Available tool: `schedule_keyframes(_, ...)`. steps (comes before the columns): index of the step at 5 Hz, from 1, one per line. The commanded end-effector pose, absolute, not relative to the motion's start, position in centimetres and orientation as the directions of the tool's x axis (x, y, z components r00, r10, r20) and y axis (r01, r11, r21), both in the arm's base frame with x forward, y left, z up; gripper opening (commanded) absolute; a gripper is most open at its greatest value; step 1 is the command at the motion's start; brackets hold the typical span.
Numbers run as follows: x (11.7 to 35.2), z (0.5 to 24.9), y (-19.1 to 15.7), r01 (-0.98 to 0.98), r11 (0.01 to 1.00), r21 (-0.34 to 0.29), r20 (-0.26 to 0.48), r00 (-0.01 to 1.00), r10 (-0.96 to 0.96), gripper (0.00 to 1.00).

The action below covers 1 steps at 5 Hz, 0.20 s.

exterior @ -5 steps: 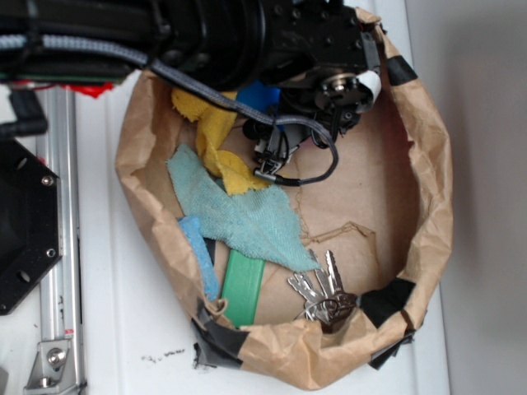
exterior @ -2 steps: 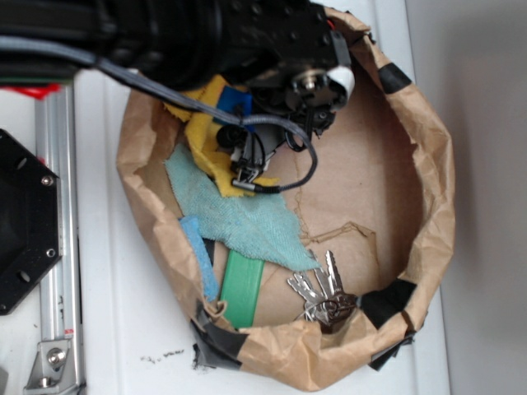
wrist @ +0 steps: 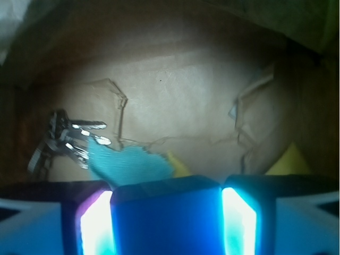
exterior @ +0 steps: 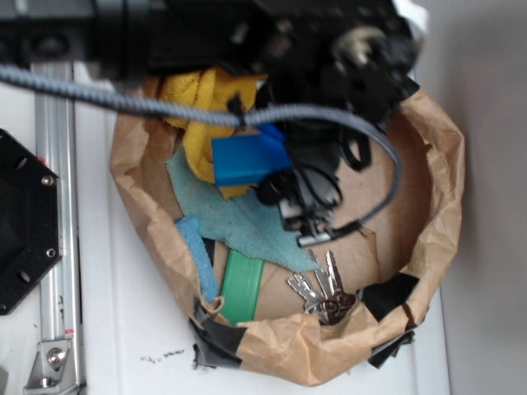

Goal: Grab the blue block.

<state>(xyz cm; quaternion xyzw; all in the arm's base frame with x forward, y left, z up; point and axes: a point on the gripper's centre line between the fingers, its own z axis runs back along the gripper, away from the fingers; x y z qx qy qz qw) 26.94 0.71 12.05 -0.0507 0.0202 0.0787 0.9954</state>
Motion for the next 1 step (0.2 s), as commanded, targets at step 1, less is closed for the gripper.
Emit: schedule_keyframes(1, 27.91, 13.43, 0.07, -0.213, 0.977, -0.004, 0.046, 0.976, 0.213, 0.00)
